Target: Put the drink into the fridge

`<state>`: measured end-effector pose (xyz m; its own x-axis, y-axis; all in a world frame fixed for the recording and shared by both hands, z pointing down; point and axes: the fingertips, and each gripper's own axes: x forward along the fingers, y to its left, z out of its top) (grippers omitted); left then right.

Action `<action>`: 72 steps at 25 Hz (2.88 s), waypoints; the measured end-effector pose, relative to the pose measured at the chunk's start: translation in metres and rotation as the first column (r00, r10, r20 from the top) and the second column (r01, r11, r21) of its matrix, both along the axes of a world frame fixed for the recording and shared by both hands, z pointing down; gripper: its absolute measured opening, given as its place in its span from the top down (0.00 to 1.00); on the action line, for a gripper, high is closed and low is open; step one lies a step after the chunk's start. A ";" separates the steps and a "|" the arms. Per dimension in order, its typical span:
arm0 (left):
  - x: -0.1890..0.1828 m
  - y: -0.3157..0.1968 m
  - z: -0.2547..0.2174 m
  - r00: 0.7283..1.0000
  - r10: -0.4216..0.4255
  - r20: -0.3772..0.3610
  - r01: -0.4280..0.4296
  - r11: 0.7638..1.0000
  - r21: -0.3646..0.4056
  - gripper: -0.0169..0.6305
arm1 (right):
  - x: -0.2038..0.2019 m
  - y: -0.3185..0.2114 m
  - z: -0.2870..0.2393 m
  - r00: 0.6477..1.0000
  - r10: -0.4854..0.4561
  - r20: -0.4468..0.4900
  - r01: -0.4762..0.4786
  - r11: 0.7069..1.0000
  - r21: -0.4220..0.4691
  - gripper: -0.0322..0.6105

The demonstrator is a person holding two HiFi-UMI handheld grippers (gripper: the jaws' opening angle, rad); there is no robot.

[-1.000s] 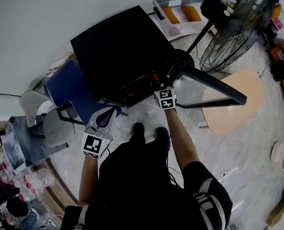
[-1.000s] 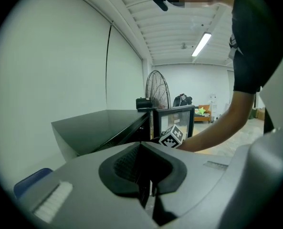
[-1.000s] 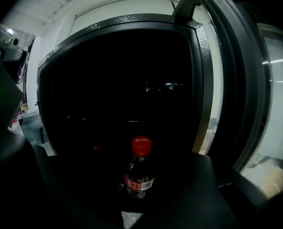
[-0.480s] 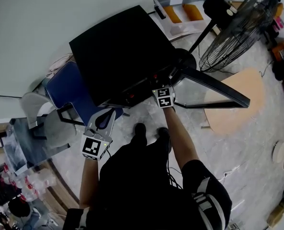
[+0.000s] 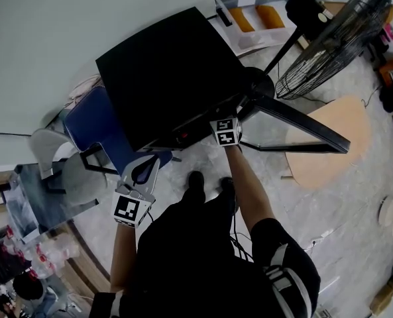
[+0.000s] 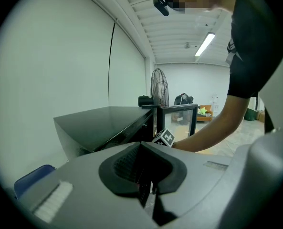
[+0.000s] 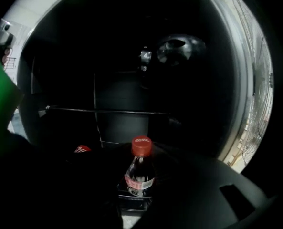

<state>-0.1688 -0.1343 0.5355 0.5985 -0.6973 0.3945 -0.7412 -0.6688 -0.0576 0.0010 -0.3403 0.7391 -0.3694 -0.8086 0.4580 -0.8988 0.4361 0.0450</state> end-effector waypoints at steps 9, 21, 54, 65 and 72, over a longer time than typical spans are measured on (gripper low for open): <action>-0.006 0.000 0.001 1.000 0.000 0.008 0.000 1.000 0.000 0.97 | -0.007 -0.009 0.008 1.000 0.014 0.003 -0.014 1.000 0.019 0.74; -0.002 -0.003 -0.004 1.000 0.019 0.002 -0.019 1.000 0.022 0.97 | -0.007 -0.007 0.009 1.000 0.002 -0.024 -0.001 1.000 0.024 0.73; 0.025 0.011 -0.028 0.999 0.005 -0.035 -0.003 0.999 0.042 0.97 | 0.013 0.059 -0.007 1.000 -0.029 -0.010 0.029 0.999 -0.013 0.60; 0.053 0.015 -0.041 0.998 -0.034 -0.054 0.037 0.998 0.056 0.97 | 0.043 0.096 -0.023 0.996 -0.092 -0.009 0.091 0.995 -0.038 0.60; 0.073 0.020 -0.039 0.994 -0.083 -0.070 0.087 0.995 0.057 0.97 | 0.067 0.112 -0.045 0.988 -0.150 0.029 0.151 0.988 -0.037 0.62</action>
